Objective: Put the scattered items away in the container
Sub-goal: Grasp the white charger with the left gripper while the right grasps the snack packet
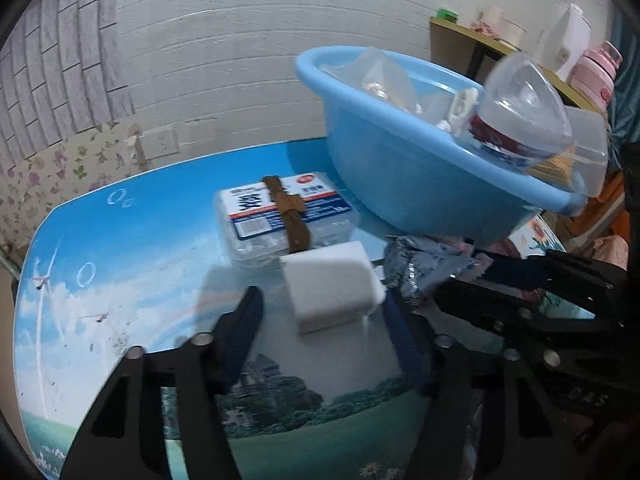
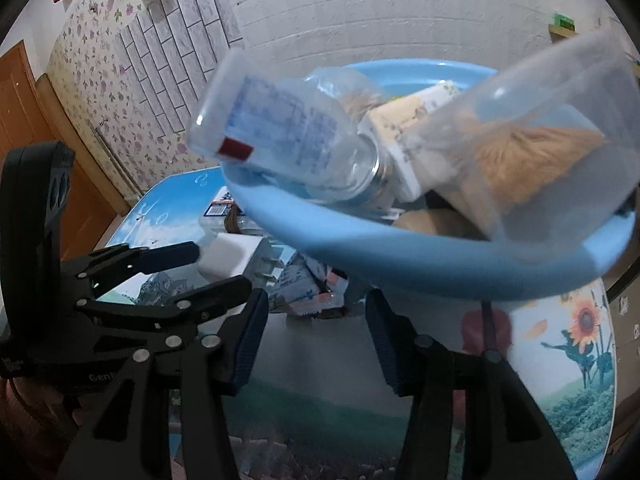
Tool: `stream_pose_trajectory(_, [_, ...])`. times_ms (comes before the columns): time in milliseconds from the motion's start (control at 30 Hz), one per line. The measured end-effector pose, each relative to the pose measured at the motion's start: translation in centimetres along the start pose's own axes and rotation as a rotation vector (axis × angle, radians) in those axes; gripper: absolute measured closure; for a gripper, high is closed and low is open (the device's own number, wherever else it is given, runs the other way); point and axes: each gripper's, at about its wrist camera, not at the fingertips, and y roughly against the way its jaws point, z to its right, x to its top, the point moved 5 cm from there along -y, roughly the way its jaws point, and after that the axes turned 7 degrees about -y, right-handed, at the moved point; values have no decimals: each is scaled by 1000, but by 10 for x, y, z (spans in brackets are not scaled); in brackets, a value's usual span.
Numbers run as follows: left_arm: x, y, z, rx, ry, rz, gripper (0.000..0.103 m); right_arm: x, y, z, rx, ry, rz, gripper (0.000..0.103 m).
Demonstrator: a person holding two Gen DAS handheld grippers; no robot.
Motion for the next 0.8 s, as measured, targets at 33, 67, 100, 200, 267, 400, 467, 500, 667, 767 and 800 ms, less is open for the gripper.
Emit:
stream_pose_trajectory(33, [0,0,4,-10,-11,-4,55,0,-2,-1,13,-1,-8,68])
stream_pose_trajectory(67, [0,-1,2,-9,-18,-1,55,0,-3,-1,19,0,-12,71])
stream_pose_trajectory(100, [0,-1,5,-3,-27,-1,55,-1,-3,-2,20,2,-11,72])
stream_pose_trajectory(200, [0,0,5,1,-31,-2,55,-1,-2,-2,25,11,-13,78])
stream_pose_trajectory(267, [-1,2,6,-2,-24,-3,55,-2,-2,-2,32,10,-18,81])
stream_pose_trajectory(400, [-7,8,8,14,-27,-3,56,-4,2,-7,42,22,-18,86])
stream_pose_trajectory(467, [-10,10,5,13,-25,-5,55,-7,4,-11,46,35,-21,86])
stream_pose_trajectory(500, [-13,12,5,13,-22,-6,56,-8,5,-13,46,39,-22,86])
stream_pose_trajectory(667, [-25,25,7,19,-15,-7,55,-12,10,-20,51,61,-28,87])
stream_pose_trajectory(767, [-30,34,10,32,-17,0,56,-17,18,-24,55,69,-22,87])
stream_pose_trajectory(800, [-32,38,13,38,-23,4,56,-18,21,-27,57,75,-19,87])
